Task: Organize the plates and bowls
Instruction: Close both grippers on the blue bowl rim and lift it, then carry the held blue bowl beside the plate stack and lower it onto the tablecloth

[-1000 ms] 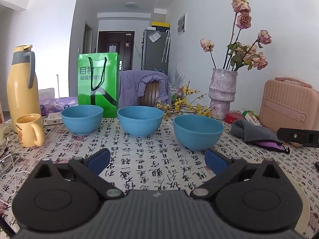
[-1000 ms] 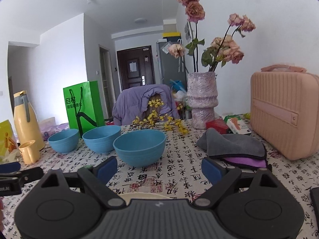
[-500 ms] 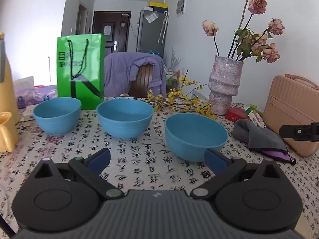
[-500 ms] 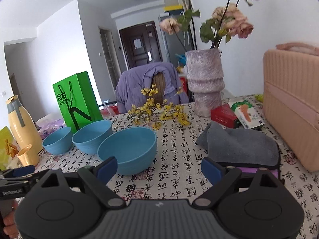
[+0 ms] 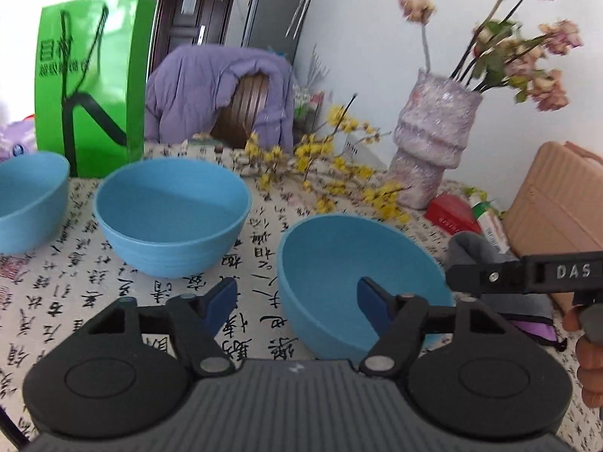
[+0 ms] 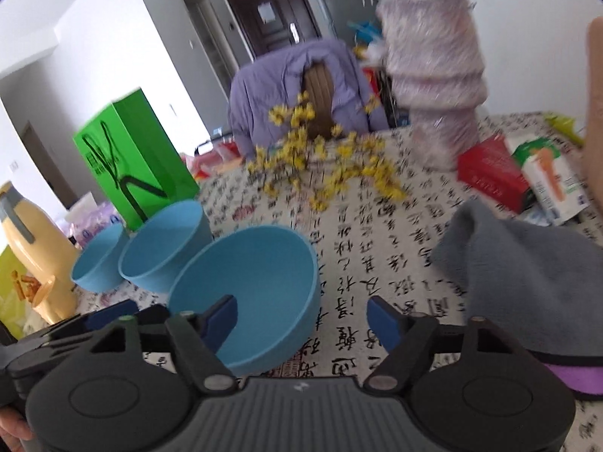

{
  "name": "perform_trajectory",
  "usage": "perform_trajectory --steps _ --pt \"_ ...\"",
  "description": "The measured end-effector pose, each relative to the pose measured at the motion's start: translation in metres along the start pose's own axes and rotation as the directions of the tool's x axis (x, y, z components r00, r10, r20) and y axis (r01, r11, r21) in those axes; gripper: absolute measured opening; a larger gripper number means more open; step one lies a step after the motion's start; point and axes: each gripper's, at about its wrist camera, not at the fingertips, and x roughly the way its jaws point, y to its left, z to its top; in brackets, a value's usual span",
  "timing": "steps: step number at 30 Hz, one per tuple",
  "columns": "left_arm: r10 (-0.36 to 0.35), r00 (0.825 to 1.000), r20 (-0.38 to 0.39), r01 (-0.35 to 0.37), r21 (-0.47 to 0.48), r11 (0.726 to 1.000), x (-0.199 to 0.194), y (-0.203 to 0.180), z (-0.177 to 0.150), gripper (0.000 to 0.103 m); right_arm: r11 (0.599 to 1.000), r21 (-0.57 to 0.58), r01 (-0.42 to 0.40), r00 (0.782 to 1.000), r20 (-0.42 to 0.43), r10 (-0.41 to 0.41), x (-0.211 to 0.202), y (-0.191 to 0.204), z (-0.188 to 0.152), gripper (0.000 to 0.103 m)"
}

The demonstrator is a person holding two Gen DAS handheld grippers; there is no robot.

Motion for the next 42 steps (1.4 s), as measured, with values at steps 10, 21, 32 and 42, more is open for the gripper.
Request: perform_trajectory --steps 10,21,32,42 --pt "0.013 0.999 -0.044 -0.012 0.025 1.0 0.028 -0.005 0.0 0.026 1.0 0.011 0.009 0.999 -0.045 -0.008 0.044 0.001 -0.002 0.024" --pt "0.016 1.0 0.007 -0.016 0.044 0.999 -0.012 -0.021 -0.003 0.016 0.999 0.016 0.037 0.999 0.005 -0.037 0.01 0.001 -0.014 0.011" --pt "-0.008 0.996 0.086 0.0 0.093 0.996 -0.083 -0.056 -0.023 0.016 0.999 -0.003 0.052 0.994 0.1 -0.051 -0.066 0.012 -0.051 0.01" --pt "-0.005 0.986 0.168 -0.016 0.125 0.992 -0.151 -0.078 -0.057 0.016 0.996 -0.047 0.082 0.98 0.186 -0.072 -0.13 0.033 -0.099 0.01"
